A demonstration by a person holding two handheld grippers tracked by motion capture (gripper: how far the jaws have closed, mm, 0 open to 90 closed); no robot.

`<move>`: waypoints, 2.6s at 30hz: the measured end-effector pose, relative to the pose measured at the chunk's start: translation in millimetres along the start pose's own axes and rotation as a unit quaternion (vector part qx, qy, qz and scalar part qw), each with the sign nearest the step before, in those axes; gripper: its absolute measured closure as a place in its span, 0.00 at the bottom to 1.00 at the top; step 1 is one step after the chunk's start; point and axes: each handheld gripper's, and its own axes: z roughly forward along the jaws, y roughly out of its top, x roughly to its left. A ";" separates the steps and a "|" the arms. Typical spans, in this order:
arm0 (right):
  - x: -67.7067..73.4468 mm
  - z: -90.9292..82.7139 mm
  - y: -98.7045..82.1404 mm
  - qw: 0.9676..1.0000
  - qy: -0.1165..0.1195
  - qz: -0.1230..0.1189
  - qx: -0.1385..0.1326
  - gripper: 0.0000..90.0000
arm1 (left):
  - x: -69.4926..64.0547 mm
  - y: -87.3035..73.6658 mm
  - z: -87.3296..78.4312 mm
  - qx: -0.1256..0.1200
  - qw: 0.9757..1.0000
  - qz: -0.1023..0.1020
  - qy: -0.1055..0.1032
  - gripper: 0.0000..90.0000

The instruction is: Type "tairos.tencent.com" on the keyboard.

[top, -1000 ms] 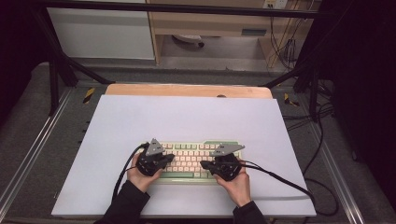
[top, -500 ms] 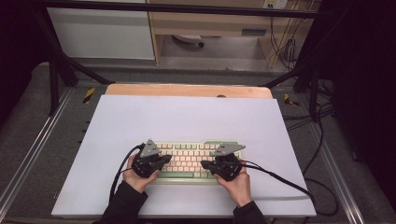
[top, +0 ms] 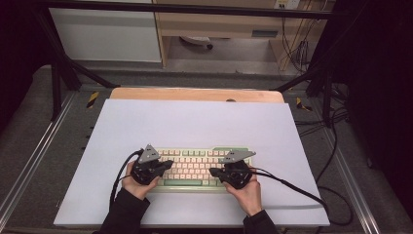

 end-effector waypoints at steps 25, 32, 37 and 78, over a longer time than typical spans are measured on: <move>0.0 -0.2 0.1 1.000 0.001 0.000 0.000 1.00 | 11.3 -6.7 8.1 0.019 0.999 -0.011 0.024 1.00; -0.1 0.0 0.1 1.000 0.001 0.000 0.000 1.00 | 11.1 -7.1 9.2 0.018 1.000 -0.010 0.023 1.00; -0.1 0.1 0.1 1.000 0.001 0.001 0.000 1.00 | 9.6 -8.0 11.6 0.025 0.999 -0.006 0.022 1.00; 17.9 20.7 14.8 1.000 0.027 -0.005 -0.001 1.00 | 17.0 -24.4 -31.9 0.000 1.000 -0.010 0.017 1.00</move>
